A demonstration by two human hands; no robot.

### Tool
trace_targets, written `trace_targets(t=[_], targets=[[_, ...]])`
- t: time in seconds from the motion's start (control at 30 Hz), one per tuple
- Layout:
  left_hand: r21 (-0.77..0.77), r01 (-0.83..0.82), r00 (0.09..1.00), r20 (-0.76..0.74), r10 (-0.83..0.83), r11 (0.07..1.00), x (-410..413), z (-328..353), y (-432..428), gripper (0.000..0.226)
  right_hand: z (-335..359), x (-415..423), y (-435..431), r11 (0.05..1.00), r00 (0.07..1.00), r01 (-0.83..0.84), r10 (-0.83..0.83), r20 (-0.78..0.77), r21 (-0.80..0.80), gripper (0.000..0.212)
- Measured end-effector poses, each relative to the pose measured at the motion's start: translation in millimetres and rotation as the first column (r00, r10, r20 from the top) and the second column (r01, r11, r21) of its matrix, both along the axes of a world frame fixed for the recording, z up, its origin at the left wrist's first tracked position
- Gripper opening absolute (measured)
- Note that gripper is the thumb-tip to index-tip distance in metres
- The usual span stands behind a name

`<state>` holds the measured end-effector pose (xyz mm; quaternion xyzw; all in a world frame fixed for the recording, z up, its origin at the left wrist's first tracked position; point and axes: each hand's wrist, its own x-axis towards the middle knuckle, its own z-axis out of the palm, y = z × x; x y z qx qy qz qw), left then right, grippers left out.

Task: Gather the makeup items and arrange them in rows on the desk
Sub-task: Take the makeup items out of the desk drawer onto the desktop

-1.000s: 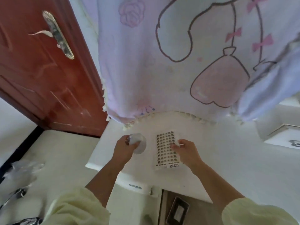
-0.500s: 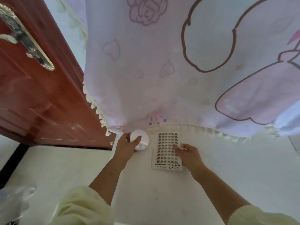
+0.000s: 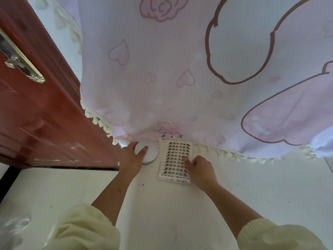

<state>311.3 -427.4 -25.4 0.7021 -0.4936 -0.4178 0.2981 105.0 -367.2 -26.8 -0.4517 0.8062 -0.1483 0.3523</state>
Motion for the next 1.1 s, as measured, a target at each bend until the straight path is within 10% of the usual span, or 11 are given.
trace_targets(t=[0.27,0.57,1.1], targets=[[-0.053,0.015,0.973,0.229,-0.002,0.998,-10.3,4.4,-5.8,0.045,11.0,-2.2,-9.7,0.969,0.934,-0.222,0.244,-0.262,0.111,0.05],[-0.042,0.005,0.968,0.252,0.006,0.999,-12.8,7.8,0.2,0.052,8.7,-6.7,-7.0,0.992,0.989,-0.125,0.124,0.074,0.004,0.036],[-0.17,0.207,0.937,0.316,-0.145,0.963,-141.4,40.2,144.9,0.027,48.4,-102.1,129.1,0.958,0.969,-0.217,0.189,-0.157,-0.186,0.036]])
